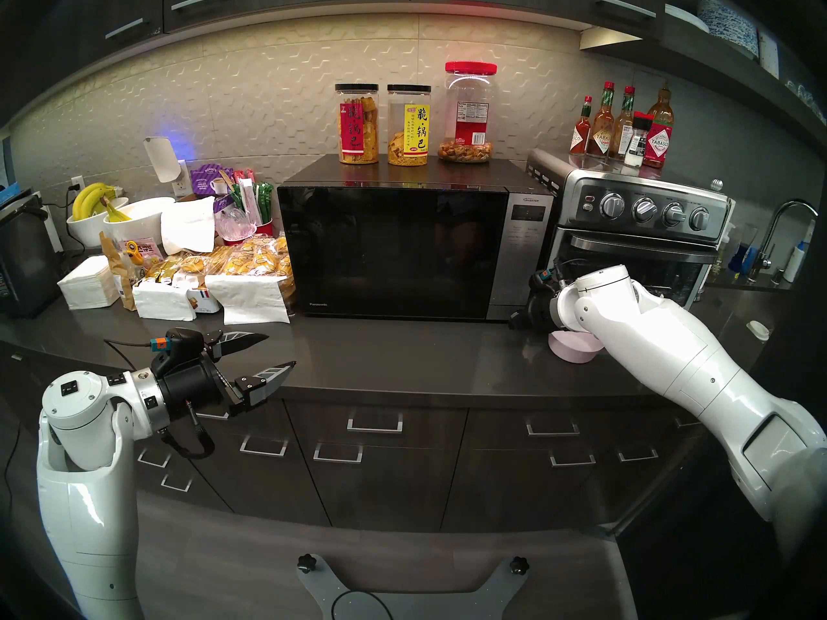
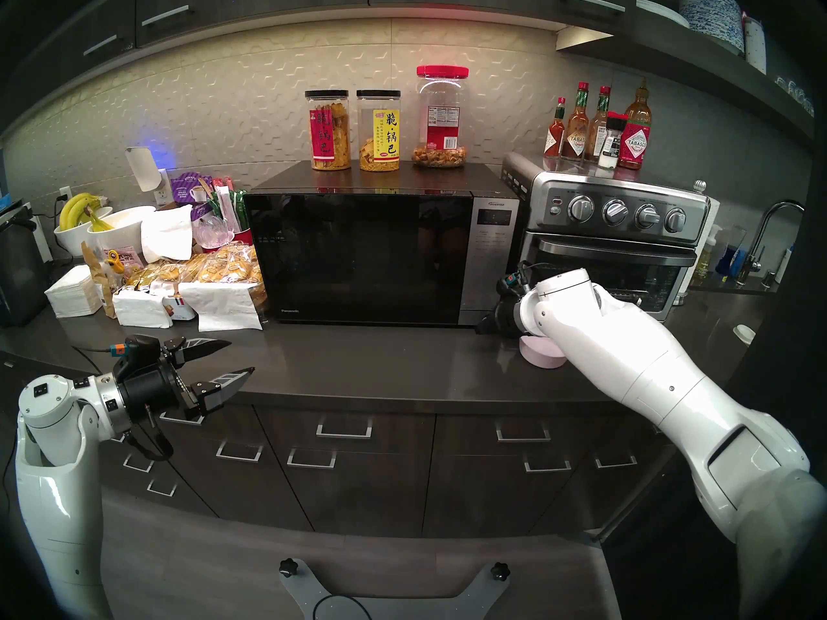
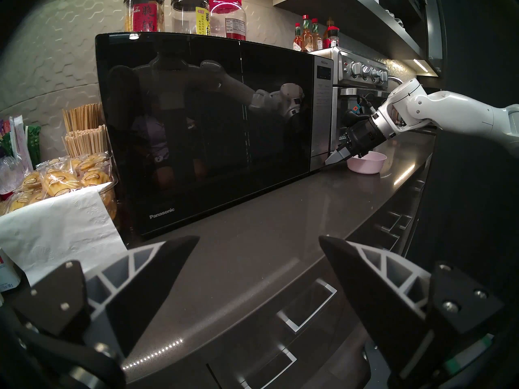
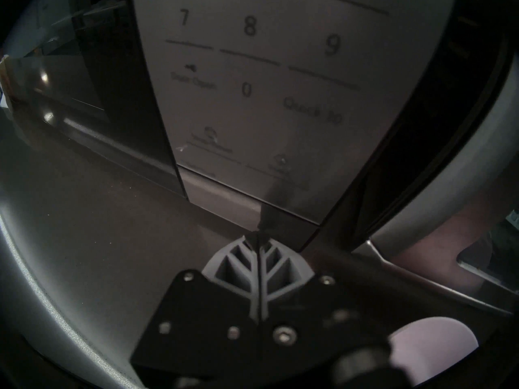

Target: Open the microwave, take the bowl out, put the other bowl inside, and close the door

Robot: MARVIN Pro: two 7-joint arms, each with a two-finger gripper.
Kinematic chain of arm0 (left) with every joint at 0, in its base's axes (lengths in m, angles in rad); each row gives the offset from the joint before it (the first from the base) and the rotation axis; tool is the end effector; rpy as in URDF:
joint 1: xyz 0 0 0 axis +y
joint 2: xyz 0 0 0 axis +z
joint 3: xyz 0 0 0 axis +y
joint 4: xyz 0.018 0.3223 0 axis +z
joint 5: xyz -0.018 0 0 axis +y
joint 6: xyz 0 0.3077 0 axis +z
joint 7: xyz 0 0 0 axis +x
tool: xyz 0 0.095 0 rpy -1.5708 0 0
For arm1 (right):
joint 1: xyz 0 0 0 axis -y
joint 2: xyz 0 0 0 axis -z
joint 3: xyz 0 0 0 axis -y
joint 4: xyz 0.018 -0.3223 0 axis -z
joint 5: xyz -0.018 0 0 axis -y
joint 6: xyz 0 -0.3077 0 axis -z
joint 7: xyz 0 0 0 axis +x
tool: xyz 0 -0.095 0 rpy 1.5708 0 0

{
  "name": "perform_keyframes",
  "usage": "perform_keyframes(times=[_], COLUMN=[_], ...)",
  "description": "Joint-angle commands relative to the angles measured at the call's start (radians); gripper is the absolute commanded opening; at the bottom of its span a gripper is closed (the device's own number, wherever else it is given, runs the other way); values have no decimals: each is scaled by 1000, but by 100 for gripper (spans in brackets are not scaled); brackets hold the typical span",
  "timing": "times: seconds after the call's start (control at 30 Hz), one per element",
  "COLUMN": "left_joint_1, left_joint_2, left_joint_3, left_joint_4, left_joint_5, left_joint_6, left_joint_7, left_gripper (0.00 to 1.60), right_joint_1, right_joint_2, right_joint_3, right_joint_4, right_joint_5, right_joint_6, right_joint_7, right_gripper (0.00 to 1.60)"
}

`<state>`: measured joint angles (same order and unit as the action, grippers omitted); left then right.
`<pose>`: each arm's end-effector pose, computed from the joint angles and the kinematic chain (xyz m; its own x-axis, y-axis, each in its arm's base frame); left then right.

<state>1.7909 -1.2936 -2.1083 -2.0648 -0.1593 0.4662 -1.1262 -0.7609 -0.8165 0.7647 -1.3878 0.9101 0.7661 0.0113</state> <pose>0.2899 0.1400 -0.2147 0.1248 -0.1648 0.9784 -0.6422 -0.7651 -0.0470 0.5432 -0.0813 -0.2089 0.5615 0.3251 0.7609 0.3927 -0.9141 0.1008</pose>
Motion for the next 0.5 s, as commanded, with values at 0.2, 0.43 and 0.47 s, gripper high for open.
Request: perform_keyframes(times=[0.2,0.43,0.47], left_joint_1=[0,0,0], left_joint_2=[0,0,0], left_joint_3=[0,0,0], left_joint_4=[-12,-12,-12], left_joint_5=[-3,-3,-3], left_joint_6=[2,2,2], left_joint_7=[-3,-3,-3], left_gripper=[160,160,160], right_joint_1=[29,26,26], right_joint_2=[-33,-42,-43], right_joint_3=[20,23,24], right_joint_4=[41,55,56], right_joint_5=[-8,-15,-16], right_joint_6=[-41,-61,-62], right_joint_7=[-1,0,1], right_gripper=[0,0,0])
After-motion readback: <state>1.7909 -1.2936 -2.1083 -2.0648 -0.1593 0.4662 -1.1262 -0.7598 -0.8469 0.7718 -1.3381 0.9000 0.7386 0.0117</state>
